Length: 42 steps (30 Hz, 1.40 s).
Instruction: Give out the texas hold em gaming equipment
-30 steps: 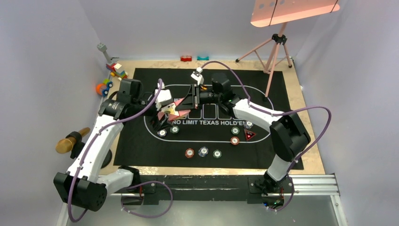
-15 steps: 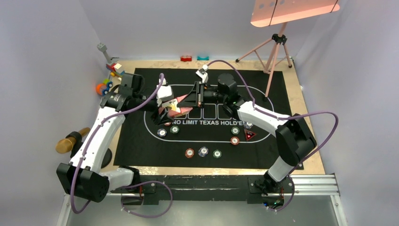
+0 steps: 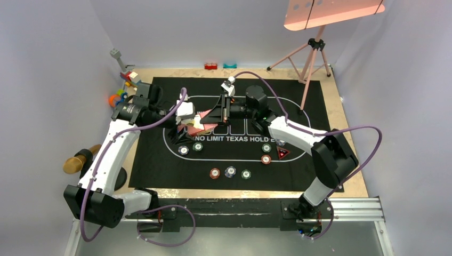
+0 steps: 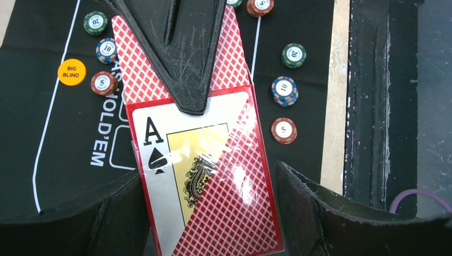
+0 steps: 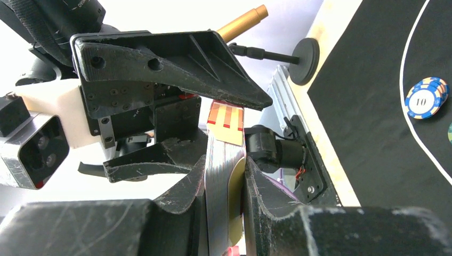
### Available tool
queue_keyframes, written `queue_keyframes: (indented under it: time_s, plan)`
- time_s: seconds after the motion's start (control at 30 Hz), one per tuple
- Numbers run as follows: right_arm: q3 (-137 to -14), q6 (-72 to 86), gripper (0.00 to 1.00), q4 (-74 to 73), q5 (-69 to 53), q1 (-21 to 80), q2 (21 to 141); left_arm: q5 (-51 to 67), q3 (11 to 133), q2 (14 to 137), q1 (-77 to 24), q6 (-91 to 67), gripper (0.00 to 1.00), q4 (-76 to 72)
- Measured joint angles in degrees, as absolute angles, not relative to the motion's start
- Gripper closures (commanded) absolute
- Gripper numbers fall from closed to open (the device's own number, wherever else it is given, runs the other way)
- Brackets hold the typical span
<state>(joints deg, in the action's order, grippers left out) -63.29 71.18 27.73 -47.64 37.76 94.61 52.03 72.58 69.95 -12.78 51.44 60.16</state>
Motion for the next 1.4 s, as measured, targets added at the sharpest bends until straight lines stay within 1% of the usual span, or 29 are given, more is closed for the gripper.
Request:
queue_keyframes:
  time_s: [0.3, 0.37, 0.53, 0.57, 0.67, 0.8, 0.87, 0.93, 1.03, 1.23, 1.33, 1.4]
  plan:
    - [-63.24, 72.44, 1.00, 27.90, -47.18, 37.98, 94.61, 51.13, 73.38, 70.22, -12.78, 53.49, 0.25, 61.34]
    - [-63.07, 72.55, 1.00, 27.92, -46.65, 38.02, 94.59, 50.92, 73.60, 70.63, -12.78, 53.28, 0.28, 61.30]
    - [-62.52, 73.08, 1.00, 27.86, -45.10, 38.39, 94.54, 50.33, 73.82, 71.64, -12.75, 52.45, 0.39, 61.12]
    - [-62.46, 73.14, 0.98, 27.88, -44.88, 38.57, 94.54, 50.28, 73.89, 71.81, -12.75, 52.01, 0.41, 61.01]
    - [-62.35, 73.32, 0.83, 27.88, -44.42, 38.68, 94.54, 50.06, 74.13, 72.01, -12.75, 51.40, 0.47, 60.99]
    - [-62.33, 72.44, 0.74, 26.59, -43.72, 38.76, 94.08, 49.76, 74.19, 72.01, -12.78, 51.05, 0.51, 61.30]
    - [-62.33, 71.68, 0.67, 25.17, -43.09, 39.00, 93.43, 49.82, 74.22, 72.01, -12.80, 51.18, 0.54, 61.80]
    - [-62.35, 70.46, 0.58, 23.44, -42.70, 39.29, 92.53, 50.11, 74.30, 72.01, -12.88, 51.44, 0.54, 62.57]
    - [-62.35, 69.01, 0.50, 21.74, -41.71, 39.29, 91.68, 50.41, 75.16, 72.25, -12.93, 51.86, 0.54, 65.93]
    - [-62.35, 68.16, 0.50, 20.97, -40.99, 39.18, 91.53, 50.76, 79.90, 76.20, -13.06, 52.88, 0.54, 71.13]
    - [-62.35, 68.75, 0.53, 21.89, -41.06, 39.46, 91.85, 50.74, 80.29, 77.14, -13.17, 52.77, 0.54, 71.18]
    - [-62.35, 69.89, 0.56, 23.81, -41.23, 39.75, 92.62, 50.74, 80.36, 77.19, -13.19, 52.56, 0.54, 71.13]
